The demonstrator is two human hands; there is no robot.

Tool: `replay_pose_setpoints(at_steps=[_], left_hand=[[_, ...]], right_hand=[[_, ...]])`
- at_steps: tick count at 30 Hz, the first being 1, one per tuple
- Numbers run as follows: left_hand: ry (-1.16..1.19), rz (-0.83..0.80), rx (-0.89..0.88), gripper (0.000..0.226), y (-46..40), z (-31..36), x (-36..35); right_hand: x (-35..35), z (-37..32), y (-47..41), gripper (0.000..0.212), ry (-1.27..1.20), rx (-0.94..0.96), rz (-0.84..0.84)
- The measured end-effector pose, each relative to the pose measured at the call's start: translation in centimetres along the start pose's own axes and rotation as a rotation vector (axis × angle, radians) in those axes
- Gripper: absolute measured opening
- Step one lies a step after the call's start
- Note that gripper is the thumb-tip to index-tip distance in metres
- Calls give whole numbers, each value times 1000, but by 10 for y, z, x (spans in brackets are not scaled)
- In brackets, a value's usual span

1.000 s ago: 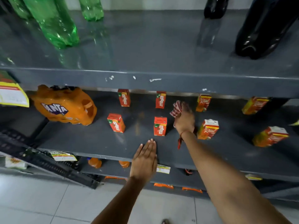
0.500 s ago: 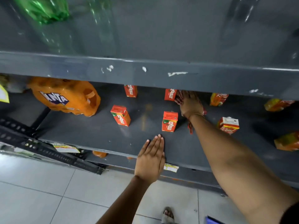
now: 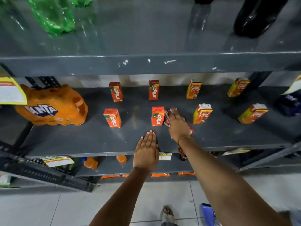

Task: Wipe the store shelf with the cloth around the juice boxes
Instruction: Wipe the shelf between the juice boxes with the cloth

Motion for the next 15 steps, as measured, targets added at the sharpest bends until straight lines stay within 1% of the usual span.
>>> replay_pose_setpoints(at_steps=[4, 7, 9, 12, 14, 15], left_hand=[[-17, -50, -37, 63, 5, 1, 2], [-20, -88, -80, 55, 7, 0, 4], [-17, -115, -101, 54, 7, -2, 7], [-34, -182, -121, 57, 7, -7, 10], [-36, -221, -128, 58, 10, -13, 11], [-36, -221, -132, 57, 12, -17, 14]], right_hand=[[-5, 1, 47, 75, 25, 9, -24], [-6, -6, 84, 79, 52, 18, -66], [-5, -17, 107, 77, 80, 60, -77], [6, -42, 139, 64, 138, 174, -49], [2, -62, 162, 43, 149, 278, -135], [-9, -71, 173, 31, 133, 331, -240]])
Point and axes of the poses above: each hand's wrist, its own y-axis away from the middle knuckle, its own x-axis out of the back of the hand, z = x × y, the point moved 9 cm from there along -y, towards the middle knuckle, and after that the axes turned 3 degrees about y, right-handed, at the moved point
